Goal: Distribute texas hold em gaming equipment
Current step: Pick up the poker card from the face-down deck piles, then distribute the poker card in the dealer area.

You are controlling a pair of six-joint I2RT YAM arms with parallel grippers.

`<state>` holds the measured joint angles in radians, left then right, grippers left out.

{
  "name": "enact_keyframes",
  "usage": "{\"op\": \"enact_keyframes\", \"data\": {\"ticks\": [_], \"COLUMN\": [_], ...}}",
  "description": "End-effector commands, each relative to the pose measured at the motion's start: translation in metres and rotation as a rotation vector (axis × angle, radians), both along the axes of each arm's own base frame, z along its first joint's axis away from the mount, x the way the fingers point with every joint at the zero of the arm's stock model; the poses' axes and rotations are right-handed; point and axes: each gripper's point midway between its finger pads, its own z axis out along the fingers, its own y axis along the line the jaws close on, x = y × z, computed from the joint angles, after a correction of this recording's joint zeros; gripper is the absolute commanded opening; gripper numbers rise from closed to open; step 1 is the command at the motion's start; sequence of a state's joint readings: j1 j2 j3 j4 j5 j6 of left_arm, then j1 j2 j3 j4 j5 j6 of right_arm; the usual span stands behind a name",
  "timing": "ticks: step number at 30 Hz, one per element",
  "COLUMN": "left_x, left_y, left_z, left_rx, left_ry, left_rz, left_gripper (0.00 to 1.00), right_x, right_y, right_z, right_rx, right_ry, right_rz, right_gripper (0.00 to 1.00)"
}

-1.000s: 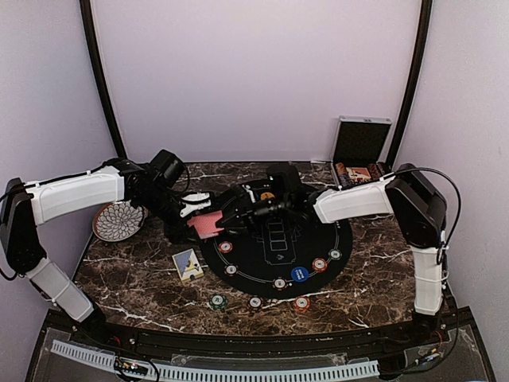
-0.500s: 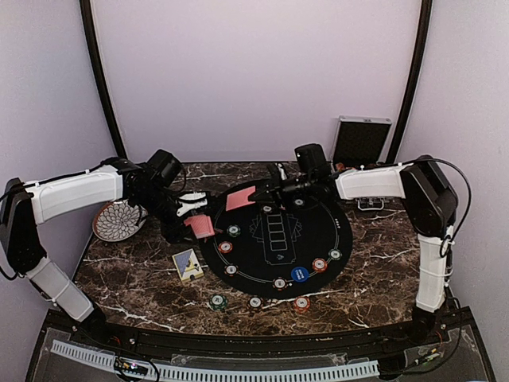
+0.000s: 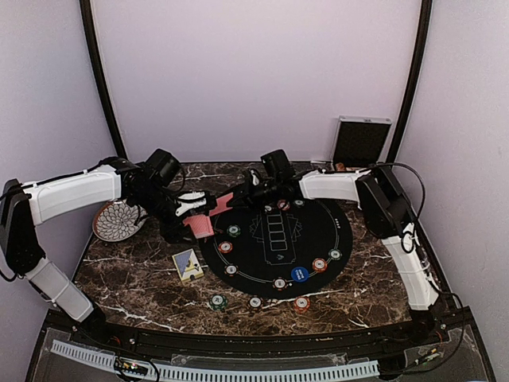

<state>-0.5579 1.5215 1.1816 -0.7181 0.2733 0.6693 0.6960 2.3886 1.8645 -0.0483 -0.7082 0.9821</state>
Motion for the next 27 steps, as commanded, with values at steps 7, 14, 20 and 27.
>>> {"op": "enact_keyframes", "data": {"ticks": [7,14,20,27], "left_x": [-0.01,-0.012,-0.013,-0.015], "left_y": [0.002,0.002,0.002,0.002], "left_z": [0.015,0.015,0.016,0.014], "left_rx": [-0.039,-0.039,-0.039,-0.037], "left_ry": [0.001,0.01,0.014,0.019], "left_rz": [-0.009,-0.016,-0.023,-0.025], "left_gripper": [0.0,0.0,0.0,0.0], "right_x": [0.022,0.031,0.028,0.026], "right_y": [0.033,0.032,0.029,0.02], "right_z": [-0.02,-0.044,-0.055,-0.038], "right_rx": [-0.022,-0.068,-0.103,-0.135], "right_ry": [-0.033,-0.039,-0.039,-0.107], "right_rz": [-0.036,-0.067,-0.056,-0.057], "right_gripper": [0.0,0.0,0.11,0.37]}}
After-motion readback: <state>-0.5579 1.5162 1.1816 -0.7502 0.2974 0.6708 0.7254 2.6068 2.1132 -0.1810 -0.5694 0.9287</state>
